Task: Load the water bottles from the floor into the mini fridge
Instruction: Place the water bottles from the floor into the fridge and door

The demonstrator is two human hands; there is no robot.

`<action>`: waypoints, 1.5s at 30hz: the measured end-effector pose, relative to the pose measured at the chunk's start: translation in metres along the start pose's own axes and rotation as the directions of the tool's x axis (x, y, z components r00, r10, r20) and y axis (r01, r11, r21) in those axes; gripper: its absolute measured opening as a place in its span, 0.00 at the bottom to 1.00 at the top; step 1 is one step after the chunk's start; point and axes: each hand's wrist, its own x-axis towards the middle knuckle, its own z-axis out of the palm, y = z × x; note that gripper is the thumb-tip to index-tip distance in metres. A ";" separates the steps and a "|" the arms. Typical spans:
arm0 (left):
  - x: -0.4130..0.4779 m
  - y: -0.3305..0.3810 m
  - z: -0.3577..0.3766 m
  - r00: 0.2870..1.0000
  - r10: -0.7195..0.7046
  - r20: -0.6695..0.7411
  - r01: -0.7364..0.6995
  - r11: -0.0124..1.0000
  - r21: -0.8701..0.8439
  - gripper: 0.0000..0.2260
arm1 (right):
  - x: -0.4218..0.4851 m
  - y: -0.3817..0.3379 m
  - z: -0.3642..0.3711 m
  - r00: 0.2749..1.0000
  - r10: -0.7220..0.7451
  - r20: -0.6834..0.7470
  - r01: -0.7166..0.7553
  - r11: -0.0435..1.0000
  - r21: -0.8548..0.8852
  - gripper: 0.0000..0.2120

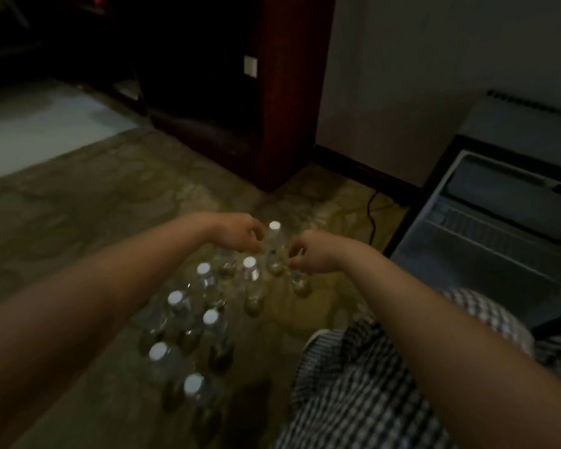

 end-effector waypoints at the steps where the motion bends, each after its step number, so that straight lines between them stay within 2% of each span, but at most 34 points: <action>1: -0.009 -0.016 0.011 0.999 -0.030 0.018 0.030 0.999 -0.014 0.18 | 0.002 -0.011 0.013 1.000 -0.013 0.027 0.012 1.000 0.013 0.15; 4: -0.030 -0.061 0.048 0.991 -0.106 0.080 0.111 0.992 -0.054 0.18 | 0.006 -0.038 0.049 0.994 -0.048 0.094 0.042 0.997 0.063 0.14; 9: -0.061 -0.118 0.112 0.979 -0.128 0.158 0.159 0.965 -0.206 0.16 | 0.014 -0.073 0.110 0.985 -0.061 0.159 0.035 0.987 0.159 0.12; 15: -0.082 -0.141 0.216 0.938 -0.178 0.299 0.285 0.884 -0.370 0.22 | 0.023 -0.084 0.187 0.964 -0.039 0.263 -0.021 0.974 0.223 0.10; 20: -0.078 -0.143 0.283 0.955 -0.204 0.215 0.293 0.754 -0.588 0.33 | 0.028 -0.088 0.228 0.955 0.004 0.298 -0.038 0.993 0.108 0.10; 23: -0.075 -0.139 0.303 0.961 -0.183 0.209 0.277 0.674 -0.685 0.41 | 0.034 -0.094 0.248 0.962 -0.008 0.273 -0.020 0.995 0.101 0.16; 26: -0.072 -0.139 0.317 0.965 -0.194 0.175 0.257 0.591 -0.765 0.43 | 0.038 -0.097 0.266 0.958 0.000 0.286 -0.027 0.996 0.090 0.18; 31: -0.067 -0.143 0.334 0.976 -0.169 0.140 0.204 0.465 -0.862 0.44 | 0.047 -0.103 0.279 0.964 -0.008 0.264 -0.023 0.993 0.113 0.16; 35: -0.065 -0.144 0.343 0.979 -0.165 0.117 0.174 0.389 -0.905 0.46 | 0.053 -0.100 0.282 0.964 -0.022 0.265 0.007 0.998 0.057 0.15; 38: -0.065 -0.145 0.347 0.978 -0.161 0.134 0.187 0.382 -0.905 0.48 | 0.052 -0.098 0.281 0.956 -0.040 0.291 0.047 0.999 -0.016 0.15; 41: -0.065 -0.142 0.346 0.973 -0.185 0.140 0.206 0.416 -0.886 0.45 | 0.050 -0.097 0.276 0.953 -0.076 0.292 0.085 0.996 -0.019 0.14; 45: -0.065 -0.139 0.342 0.970 -0.242 0.018 0.156 0.569 -0.807 0.41 | 0.048 -0.098 0.253 0.931 -0.148 0.333 0.158 0.987 -0.003 0.16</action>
